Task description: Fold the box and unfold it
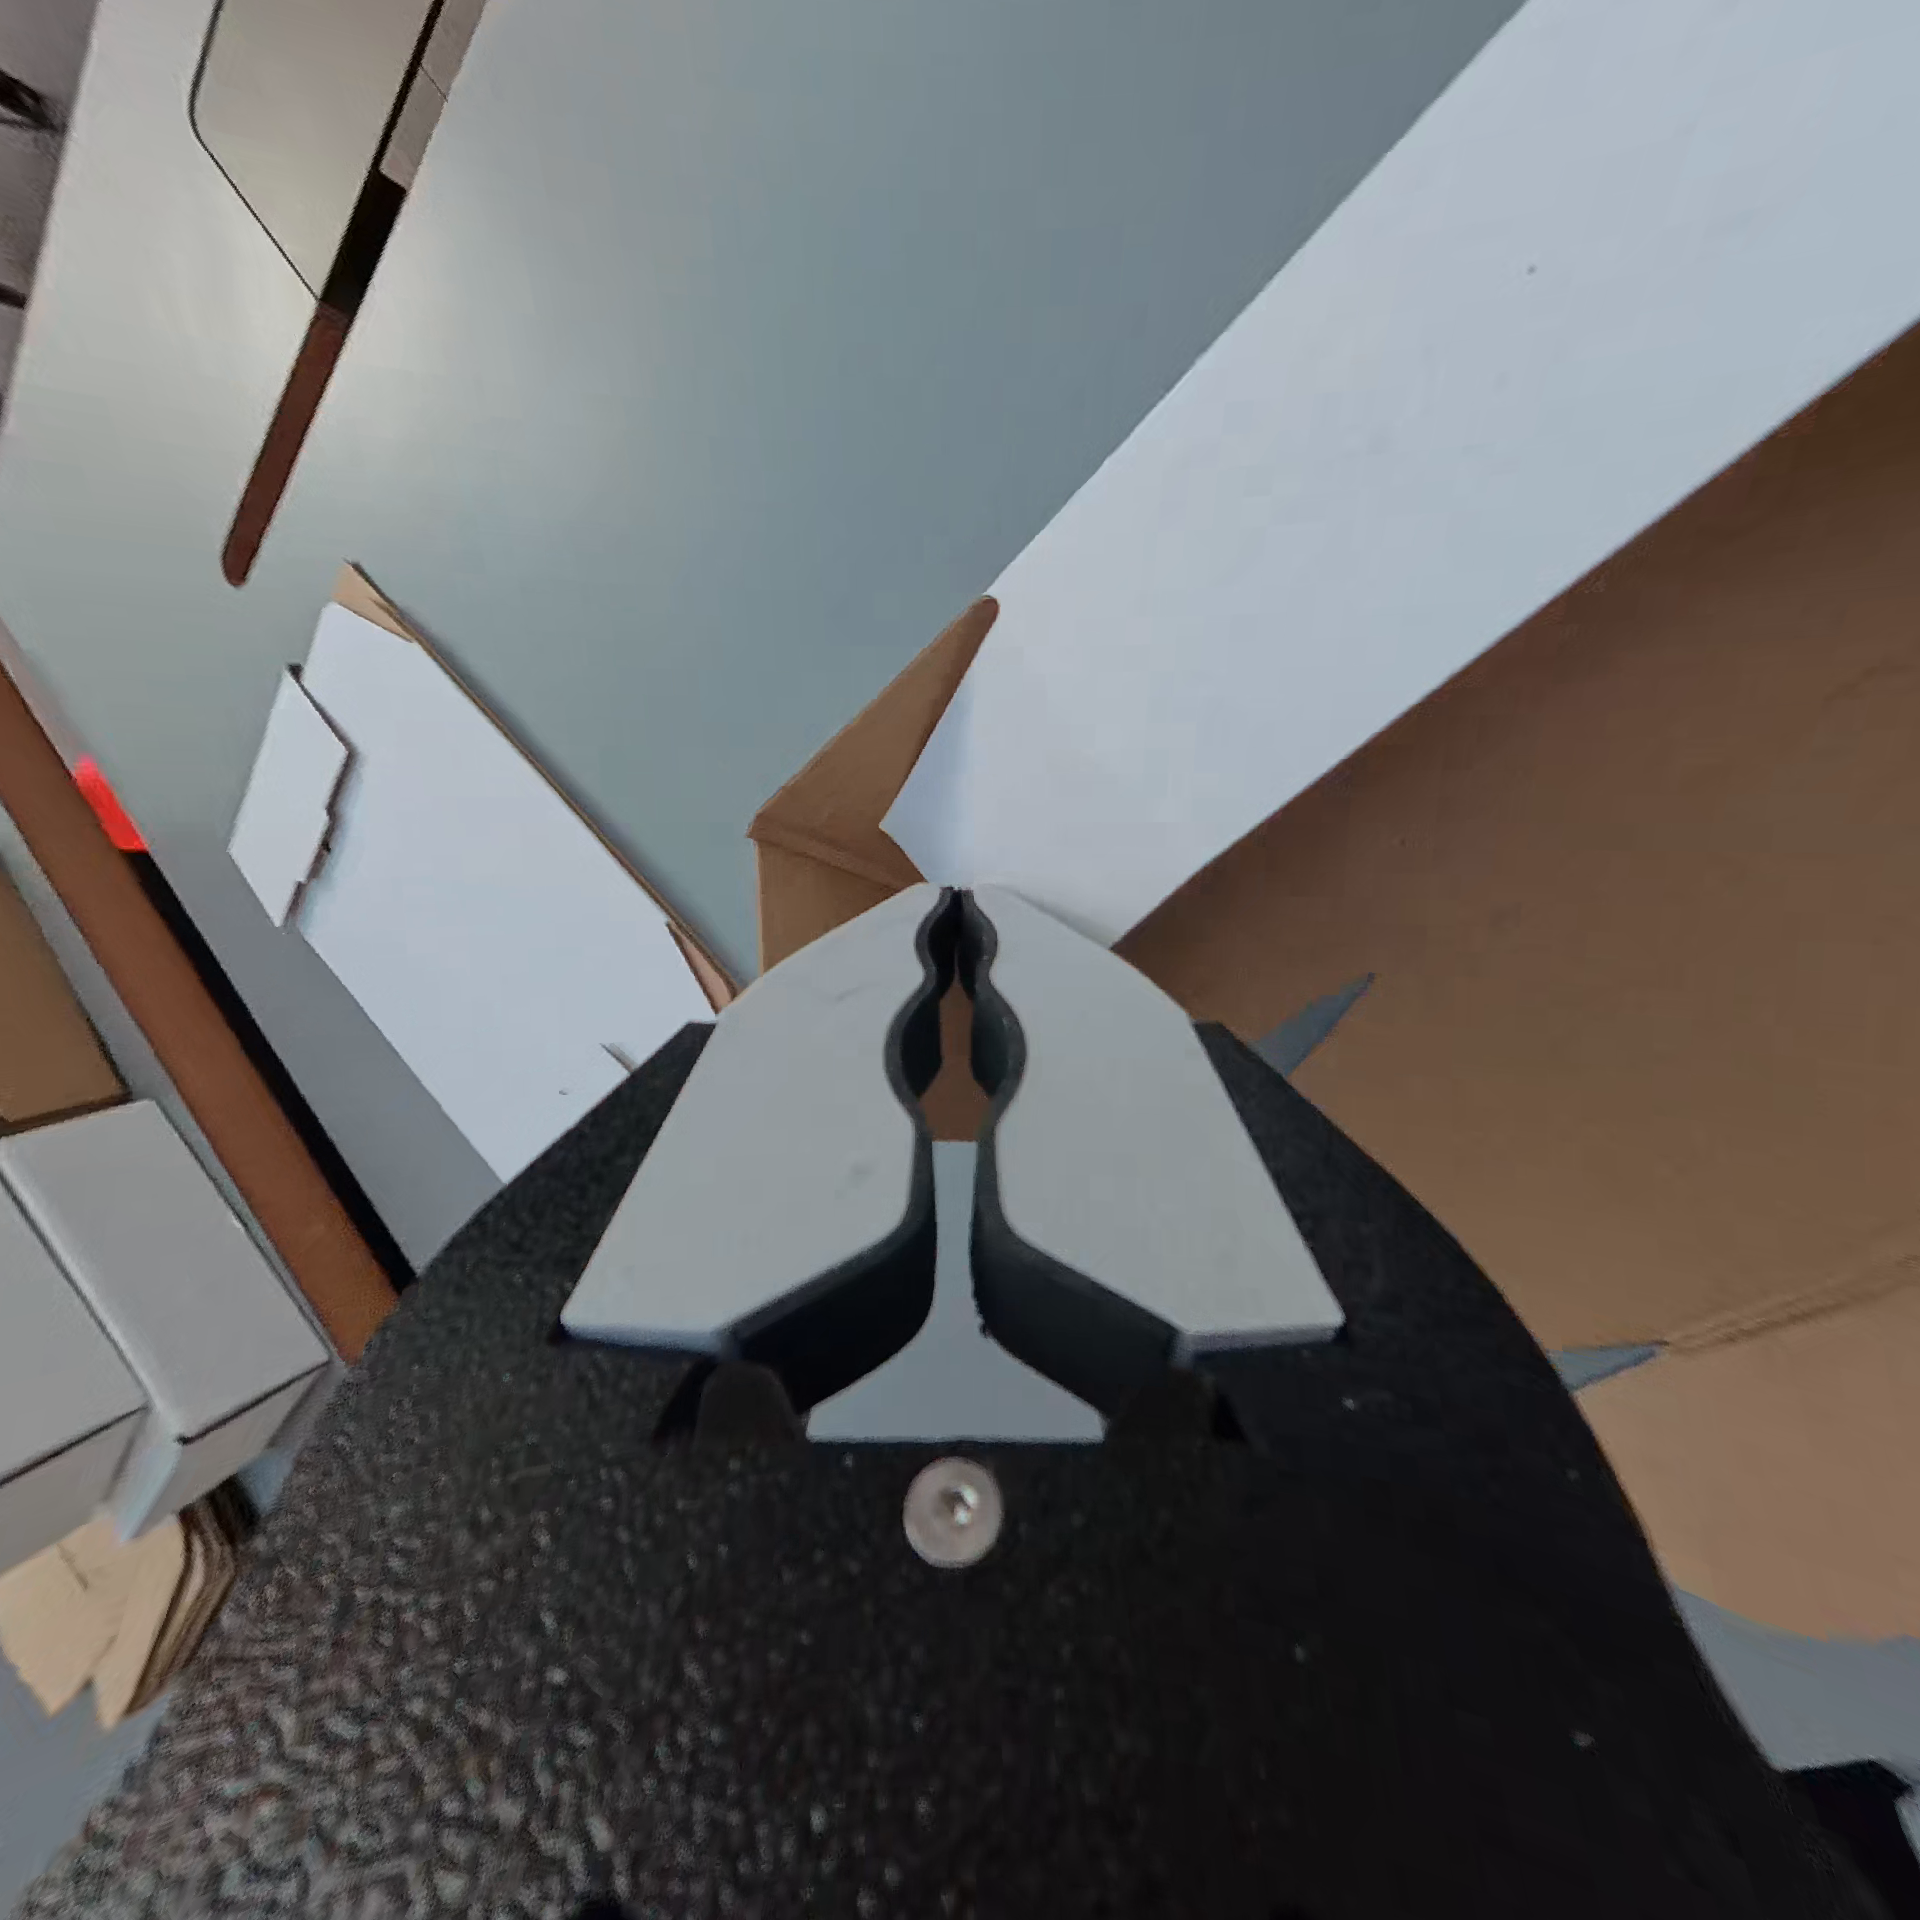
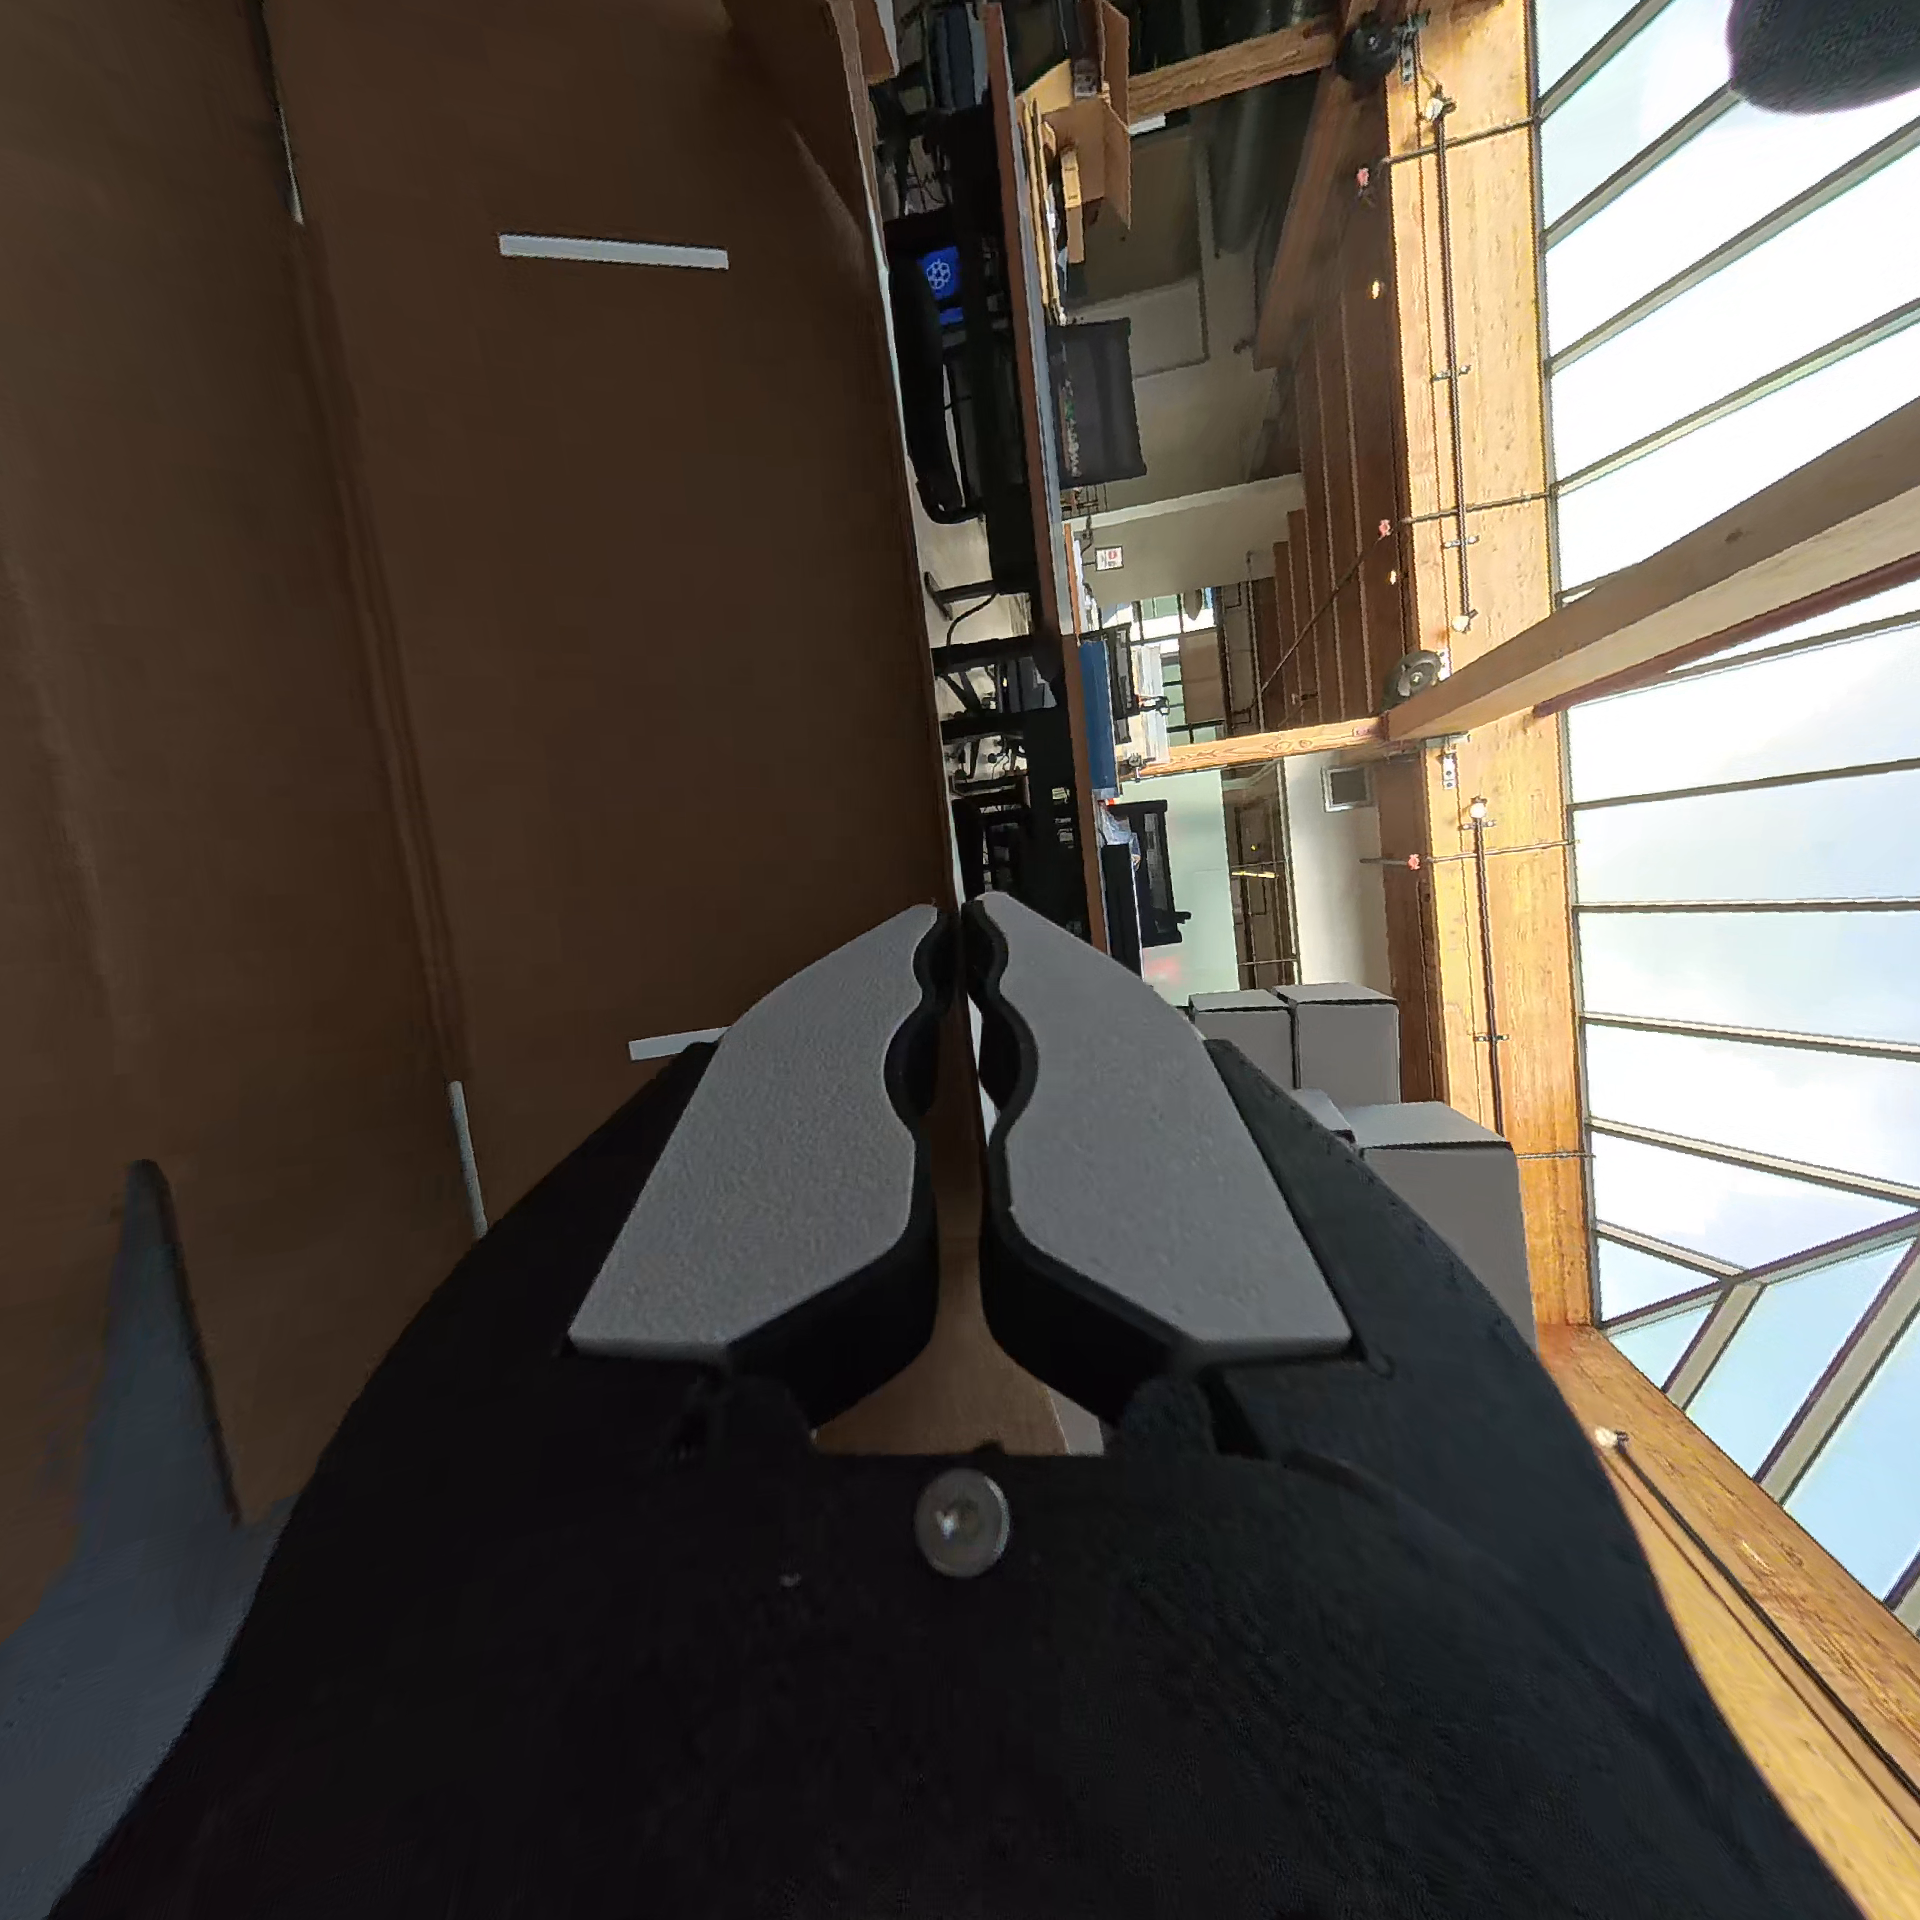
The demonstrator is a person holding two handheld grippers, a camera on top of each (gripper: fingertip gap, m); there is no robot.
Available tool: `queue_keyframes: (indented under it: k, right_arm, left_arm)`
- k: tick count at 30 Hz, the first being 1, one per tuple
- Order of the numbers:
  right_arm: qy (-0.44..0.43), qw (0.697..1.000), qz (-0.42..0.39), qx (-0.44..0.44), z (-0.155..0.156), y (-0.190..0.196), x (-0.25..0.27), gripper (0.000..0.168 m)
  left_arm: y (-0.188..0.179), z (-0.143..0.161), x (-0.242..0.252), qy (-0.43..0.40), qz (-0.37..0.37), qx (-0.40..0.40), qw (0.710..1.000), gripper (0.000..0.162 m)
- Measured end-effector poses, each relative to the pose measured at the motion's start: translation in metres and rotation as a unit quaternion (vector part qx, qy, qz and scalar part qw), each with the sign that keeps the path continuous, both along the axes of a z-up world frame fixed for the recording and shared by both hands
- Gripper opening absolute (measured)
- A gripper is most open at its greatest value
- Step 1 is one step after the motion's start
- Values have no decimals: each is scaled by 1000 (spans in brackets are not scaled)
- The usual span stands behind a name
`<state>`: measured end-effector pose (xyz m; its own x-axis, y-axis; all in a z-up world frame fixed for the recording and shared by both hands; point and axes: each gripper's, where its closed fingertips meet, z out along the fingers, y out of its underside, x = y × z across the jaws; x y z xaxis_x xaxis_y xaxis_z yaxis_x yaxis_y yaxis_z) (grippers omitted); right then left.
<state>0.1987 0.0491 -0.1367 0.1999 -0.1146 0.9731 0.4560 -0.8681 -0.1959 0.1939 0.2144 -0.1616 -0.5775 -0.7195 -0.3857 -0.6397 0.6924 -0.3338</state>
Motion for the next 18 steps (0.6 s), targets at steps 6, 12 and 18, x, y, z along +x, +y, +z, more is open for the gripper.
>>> queue_keyframes:
  k: [6, 12, 18]
  right_arm:
    - [-64, 998, 4, -27, 5, 6, -16, 2]
    - [-80, 996, 6, -34, 3, 6, -13, 2]
    - [-17, 999, -27, -30, 4, 6, 17, 2]
  left_arm:
    - [7, -6, 4, -49, -105, 158, 981, 0]
    - [17, -7, 3, -85, -49, 127, 987, 0]
    - [13, -4, 11, -87, -72, 202, 973, 0]
